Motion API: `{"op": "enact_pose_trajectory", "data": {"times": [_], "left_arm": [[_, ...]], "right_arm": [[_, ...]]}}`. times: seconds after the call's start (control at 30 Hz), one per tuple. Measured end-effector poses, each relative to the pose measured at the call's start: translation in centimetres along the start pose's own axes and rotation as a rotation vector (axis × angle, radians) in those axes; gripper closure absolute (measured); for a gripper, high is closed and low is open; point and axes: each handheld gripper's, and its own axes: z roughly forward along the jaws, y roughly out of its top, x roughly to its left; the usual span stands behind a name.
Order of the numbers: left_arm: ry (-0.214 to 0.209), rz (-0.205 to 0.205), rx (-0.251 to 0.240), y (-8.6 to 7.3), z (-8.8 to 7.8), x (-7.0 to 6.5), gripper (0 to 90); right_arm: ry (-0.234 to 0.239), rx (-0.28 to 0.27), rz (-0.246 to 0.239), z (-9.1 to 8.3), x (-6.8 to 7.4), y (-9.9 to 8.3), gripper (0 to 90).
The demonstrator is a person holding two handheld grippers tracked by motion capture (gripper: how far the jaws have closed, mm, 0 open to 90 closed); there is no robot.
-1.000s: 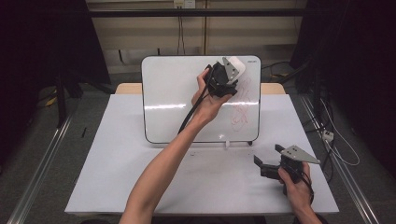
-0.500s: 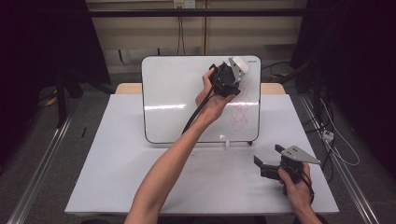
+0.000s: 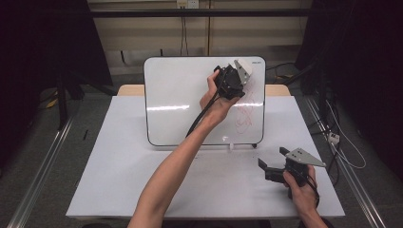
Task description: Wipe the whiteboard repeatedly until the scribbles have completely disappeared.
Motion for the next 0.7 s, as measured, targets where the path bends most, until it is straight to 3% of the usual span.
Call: {"op": "enact_pose_trajectory", "data": {"times": [0.1, 0.33, 0.57, 0.7], "left_arm": [[0.003, -0.007, -0.001, -0.1, 0.1, -0.1, 30.9], [-0.007, 0.019, 0.007, -0.4, 0.2, -1.4, 31.0], [-0.031, 0.054, 0.012, -1.5, -0.1, -4.1, 31.0], [-0.055, 0.049, 0.021, -1.3, -0.2, -3.7, 31.0]], "right_arm": [[0.002, 0.001, 0.004, 0.0, 0.0, 0.0, 5.4], [0.003, 0.002, 0.0, 0.0, 0.1, 0.0, 5.5], [0.0, 0.006, -0.003, 0.0, 0.1, 0.0, 5.5], [0.003, 0.004, -0.01, 0.1, 0.2, 0.1, 5.6]]}}
